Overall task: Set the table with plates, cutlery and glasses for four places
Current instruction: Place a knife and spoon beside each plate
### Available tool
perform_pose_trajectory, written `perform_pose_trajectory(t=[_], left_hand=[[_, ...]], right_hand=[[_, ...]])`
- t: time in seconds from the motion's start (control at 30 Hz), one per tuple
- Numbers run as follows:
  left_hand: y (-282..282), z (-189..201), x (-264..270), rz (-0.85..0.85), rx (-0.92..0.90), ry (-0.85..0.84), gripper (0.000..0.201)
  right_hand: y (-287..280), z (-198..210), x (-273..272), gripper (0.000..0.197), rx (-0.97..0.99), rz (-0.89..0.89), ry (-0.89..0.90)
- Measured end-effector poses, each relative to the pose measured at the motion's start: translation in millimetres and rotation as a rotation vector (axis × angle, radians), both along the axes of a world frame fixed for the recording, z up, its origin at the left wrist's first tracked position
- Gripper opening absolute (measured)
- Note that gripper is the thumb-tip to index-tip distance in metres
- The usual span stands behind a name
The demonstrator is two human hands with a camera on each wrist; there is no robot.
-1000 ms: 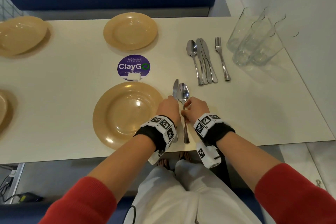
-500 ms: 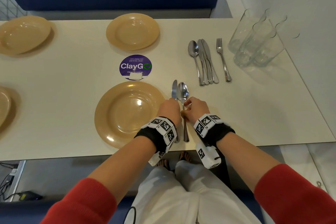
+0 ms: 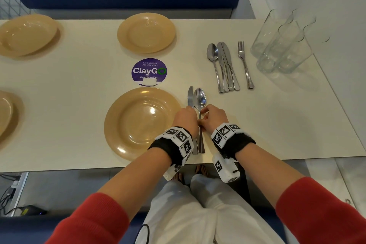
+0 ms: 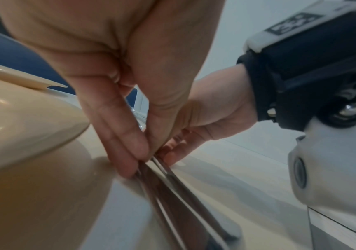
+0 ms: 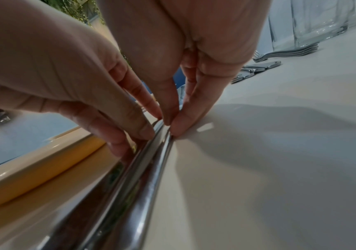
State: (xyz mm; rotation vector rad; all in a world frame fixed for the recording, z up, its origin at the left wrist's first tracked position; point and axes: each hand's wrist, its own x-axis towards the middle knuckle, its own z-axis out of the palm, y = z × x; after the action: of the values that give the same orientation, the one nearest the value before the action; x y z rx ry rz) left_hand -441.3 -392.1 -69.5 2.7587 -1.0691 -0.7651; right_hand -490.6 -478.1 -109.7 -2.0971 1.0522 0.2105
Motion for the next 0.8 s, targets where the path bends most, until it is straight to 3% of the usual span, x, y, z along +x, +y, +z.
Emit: perform_pose_trajectory(t=[0.5, 0.8], left_hand=[[0, -8, 3, 0.048, -0.039, 0.037, 0.034], [-16, 3, 21, 0.121, -0.174, 0.047, 0.054]], right_hand=[[-1, -4, -2, 0.033, 0.001, 0.011, -0.005], [-20, 7, -1, 0.029, -0.027, -0.025, -0.046]])
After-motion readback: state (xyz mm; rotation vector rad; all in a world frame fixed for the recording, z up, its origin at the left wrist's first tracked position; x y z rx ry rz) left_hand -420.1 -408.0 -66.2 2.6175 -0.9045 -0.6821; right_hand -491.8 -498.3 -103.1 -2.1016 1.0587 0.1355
